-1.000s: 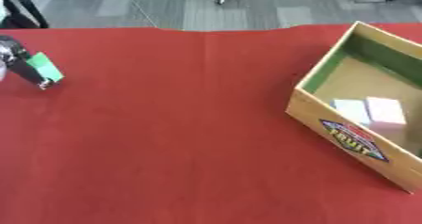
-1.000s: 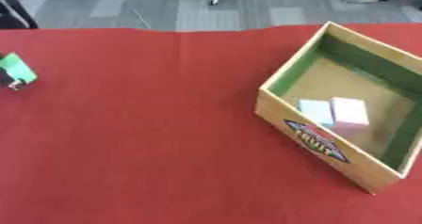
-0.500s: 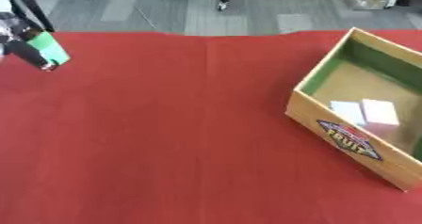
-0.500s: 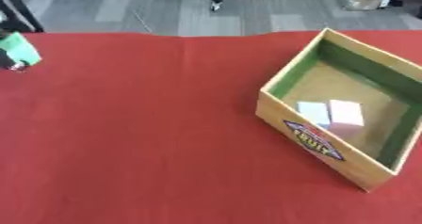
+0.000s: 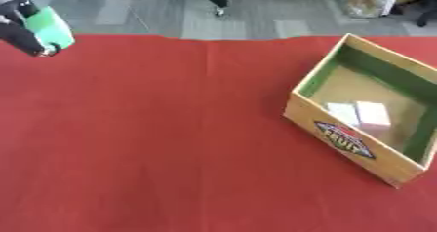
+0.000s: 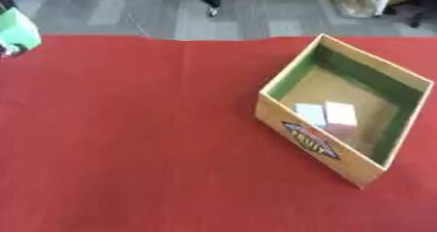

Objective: Pick up the objects with one hand, pass them to the other hand, and then place them into the box on the other side of the table.

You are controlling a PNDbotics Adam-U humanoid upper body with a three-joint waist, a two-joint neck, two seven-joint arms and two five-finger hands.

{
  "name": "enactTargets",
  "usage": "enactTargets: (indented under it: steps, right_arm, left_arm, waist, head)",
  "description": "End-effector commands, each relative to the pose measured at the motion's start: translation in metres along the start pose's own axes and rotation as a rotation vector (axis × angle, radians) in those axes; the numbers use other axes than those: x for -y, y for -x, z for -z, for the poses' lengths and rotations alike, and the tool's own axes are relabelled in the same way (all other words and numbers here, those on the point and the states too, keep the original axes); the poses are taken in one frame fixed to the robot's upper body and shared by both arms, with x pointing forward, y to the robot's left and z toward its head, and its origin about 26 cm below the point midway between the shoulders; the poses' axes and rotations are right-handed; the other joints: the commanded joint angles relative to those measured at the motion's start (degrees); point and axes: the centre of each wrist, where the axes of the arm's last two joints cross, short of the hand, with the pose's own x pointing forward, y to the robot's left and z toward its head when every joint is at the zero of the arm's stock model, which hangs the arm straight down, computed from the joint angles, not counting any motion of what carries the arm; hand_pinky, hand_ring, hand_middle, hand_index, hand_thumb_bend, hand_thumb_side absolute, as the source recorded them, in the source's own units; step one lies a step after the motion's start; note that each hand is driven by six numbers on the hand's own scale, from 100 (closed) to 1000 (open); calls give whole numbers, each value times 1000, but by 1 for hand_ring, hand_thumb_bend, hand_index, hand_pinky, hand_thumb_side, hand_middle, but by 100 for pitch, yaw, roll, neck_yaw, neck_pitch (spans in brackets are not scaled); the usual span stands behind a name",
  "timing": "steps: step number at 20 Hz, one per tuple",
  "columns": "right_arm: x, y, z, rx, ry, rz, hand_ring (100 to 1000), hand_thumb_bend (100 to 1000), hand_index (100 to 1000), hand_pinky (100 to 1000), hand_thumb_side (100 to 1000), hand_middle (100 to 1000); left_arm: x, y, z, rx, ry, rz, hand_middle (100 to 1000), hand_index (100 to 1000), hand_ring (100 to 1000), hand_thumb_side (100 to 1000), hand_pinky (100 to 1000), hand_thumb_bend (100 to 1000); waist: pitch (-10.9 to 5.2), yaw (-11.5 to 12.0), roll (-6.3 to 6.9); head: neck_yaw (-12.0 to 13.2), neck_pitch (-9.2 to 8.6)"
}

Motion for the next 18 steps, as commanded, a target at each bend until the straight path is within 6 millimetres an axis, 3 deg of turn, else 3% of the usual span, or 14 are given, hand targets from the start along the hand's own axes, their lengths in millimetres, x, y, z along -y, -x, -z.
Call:
enactTargets:
  steps: [1, 3, 4, 9, 18]
  right_arm:
    - [14, -7, 27, 28, -80, -15, 1000, 100, 989, 903, 470, 880]
    - [17, -3, 38, 38, -105, -3, 1000, 100, 988, 903, 427, 878]
    - [18, -1, 43, 42, -116, 3, 1000, 100, 987, 903, 470, 880]
    - [16, 8, 64, 72, -187, 27, 1000, 100, 984, 903, 470, 879]
    - [4, 21, 86, 98, -290, 70, 1000, 100, 987, 903, 470, 880]
  left_arm:
    - [-2, -25, -19, 119, -10, -11, 672, 515, 737, 100, 780, 133]
    - [8, -41, -27, 201, 2, -42, 660, 514, 725, 100, 775, 111]
    - [13, -49, -32, 238, 8, -63, 655, 513, 720, 100, 773, 100]
    - [44, -83, -51, 417, 49, -134, 637, 510, 702, 100, 765, 100]
    - [84, -123, -69, 623, 92, -217, 619, 508, 680, 100, 751, 100]
  waist:
    - [-170, 51, -34]
    - [-222, 122, -60]
    - [-242, 152, -70]
    - [-319, 290, -127]
    - [-385, 485, -160]
  head:
    - [-210, 103]
    - [-347, 162]
    - [-411, 187]
    - [-785, 323]
    - [-1166, 461]
